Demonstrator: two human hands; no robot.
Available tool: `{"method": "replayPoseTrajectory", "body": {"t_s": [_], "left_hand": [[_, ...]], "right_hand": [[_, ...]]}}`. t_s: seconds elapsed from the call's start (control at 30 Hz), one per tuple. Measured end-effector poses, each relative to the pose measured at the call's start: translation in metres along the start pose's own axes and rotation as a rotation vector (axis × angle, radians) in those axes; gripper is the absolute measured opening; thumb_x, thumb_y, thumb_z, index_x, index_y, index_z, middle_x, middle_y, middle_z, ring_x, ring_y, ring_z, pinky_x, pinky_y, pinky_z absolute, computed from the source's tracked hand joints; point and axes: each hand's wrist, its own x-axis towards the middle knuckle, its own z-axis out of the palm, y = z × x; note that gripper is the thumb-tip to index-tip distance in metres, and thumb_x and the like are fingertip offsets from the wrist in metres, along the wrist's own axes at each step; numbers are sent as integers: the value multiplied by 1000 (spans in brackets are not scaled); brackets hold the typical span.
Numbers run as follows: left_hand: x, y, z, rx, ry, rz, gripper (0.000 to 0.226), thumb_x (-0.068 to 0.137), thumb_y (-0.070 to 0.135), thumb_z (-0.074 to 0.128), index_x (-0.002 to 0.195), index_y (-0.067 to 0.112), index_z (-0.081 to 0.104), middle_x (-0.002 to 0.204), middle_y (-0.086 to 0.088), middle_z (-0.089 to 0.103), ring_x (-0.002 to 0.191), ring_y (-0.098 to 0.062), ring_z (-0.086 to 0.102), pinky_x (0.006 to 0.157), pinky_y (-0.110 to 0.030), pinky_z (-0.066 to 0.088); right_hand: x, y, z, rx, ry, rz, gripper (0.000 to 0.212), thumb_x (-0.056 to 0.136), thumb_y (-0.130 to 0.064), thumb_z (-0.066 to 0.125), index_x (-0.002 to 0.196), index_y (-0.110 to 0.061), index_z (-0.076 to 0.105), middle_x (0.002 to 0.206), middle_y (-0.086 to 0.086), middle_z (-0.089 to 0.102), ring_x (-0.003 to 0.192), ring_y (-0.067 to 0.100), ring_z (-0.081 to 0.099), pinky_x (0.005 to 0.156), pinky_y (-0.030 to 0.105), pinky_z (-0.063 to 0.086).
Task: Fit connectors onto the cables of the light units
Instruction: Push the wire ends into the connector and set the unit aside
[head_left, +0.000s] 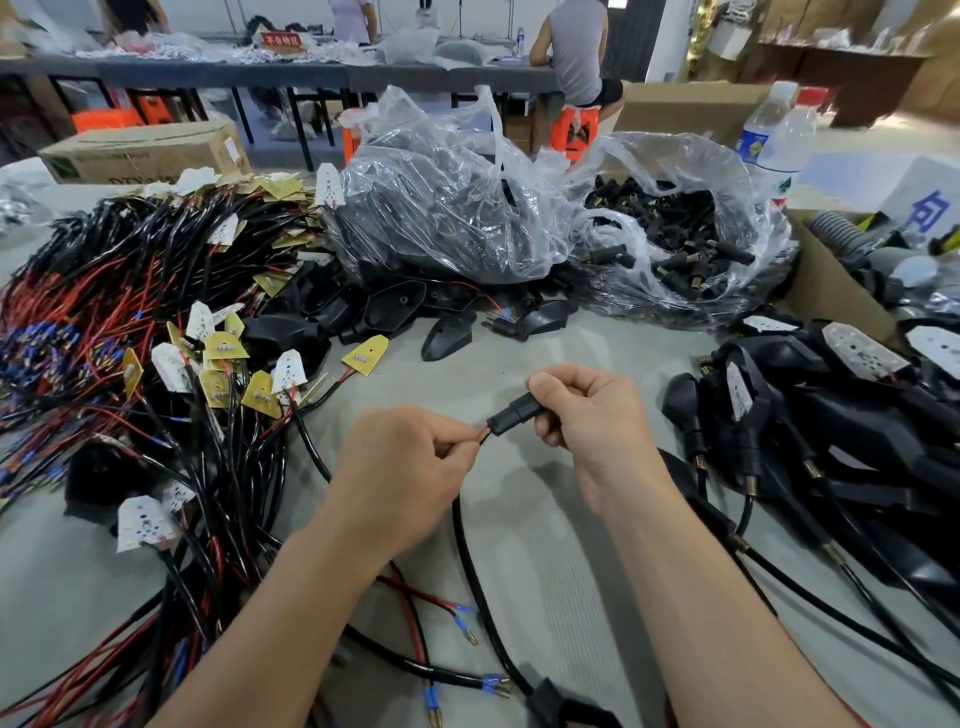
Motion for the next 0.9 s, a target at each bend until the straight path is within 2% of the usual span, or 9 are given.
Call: {"method": "replayPoseTrajectory", "body": {"t_s": [0.1, 0.17, 0.27, 0.4, 0.57, 0.6, 0.7, 0.8, 0.9], "left_hand": [[0, 4, 1, 86, 0, 72, 32, 92, 24, 68, 67, 5, 59, 58, -9, 38, 53, -17, 28, 49, -28, 25], [0, 5, 2, 145, -16, 81, 30, 93, 21, 66, 69, 4, 61, 53, -7, 35, 54, -20, 29, 52, -32, 28], [-2, 4, 5, 182, -38, 74, 25, 95, 19, 63, 73, 8, 70, 52, -3, 40, 54, -22, 35, 56, -38, 34], [-2, 4, 9, 130, 49, -8, 26, 93, 19, 61, 69, 9, 61, 52, -5, 45, 56, -25, 44, 56, -42, 40], [-3, 7, 8, 17, 216, 41, 4, 86, 28, 70, 84, 28, 74, 65, 10, 68, 62, -13, 65, 59, -39, 52], [-4, 8, 7, -7, 228, 53, 5, 84, 30, 70, 89, 31, 72, 68, 12, 69, 62, -12, 66, 59, -38, 53], [-5, 9, 7, -35, 298, 94, 27, 81, 28, 71, 104, 39, 61, 82, 19, 69, 66, -10, 66, 59, -27, 49], [-5, 9, 7, 58, 348, 141, 9, 83, 22, 73, 83, 31, 73, 64, 7, 66, 64, -12, 61, 58, -34, 50], [-4, 7, 9, 122, 292, 160, 16, 83, 15, 79, 78, 30, 78, 62, 9, 65, 63, -14, 60, 56, -38, 52]], "right_hand": [[0, 1, 3, 65, 43, 34, 12, 93, -5, 67, 82, -10, 67, 55, 1, 60, 41, 8, 49, 42, 18, 39], [-1, 1, 6, 85, 7, 67, 8, 95, -7, 65, 87, -8, 67, 65, 4, 69, 42, 9, 50, 41, 18, 37], [-2, 0, 10, 97, -61, 118, 7, 97, -9, 62, 97, -4, 66, 80, 8, 78, 43, 11, 52, 41, 19, 37], [-3, -3, 11, 103, -55, 77, 8, 98, -5, 61, 98, 1, 66, 78, 10, 77, 43, 13, 54, 40, 20, 38], [-3, -5, 7, 153, -4, 33, 8, 97, -3, 62, 90, -2, 66, 77, 10, 77, 42, 13, 54, 40, 21, 39], [-3, -4, 7, 167, -10, 35, 9, 97, -2, 61, 89, -2, 66, 78, 10, 77, 42, 13, 54, 40, 21, 39], [-4, -5, 7, 178, -26, 46, 12, 97, -3, 61, 87, -3, 67, 81, 12, 77, 42, 13, 54, 40, 21, 40], [-4, -6, 7, 185, -23, 58, 10, 96, -3, 62, 88, -3, 67, 82, 13, 77, 42, 13, 55, 41, 21, 40], [-4, -6, 7, 210, -31, 80, 12, 97, -4, 62, 85, -5, 66, 80, 13, 77, 42, 13, 54, 41, 21, 41]]}}
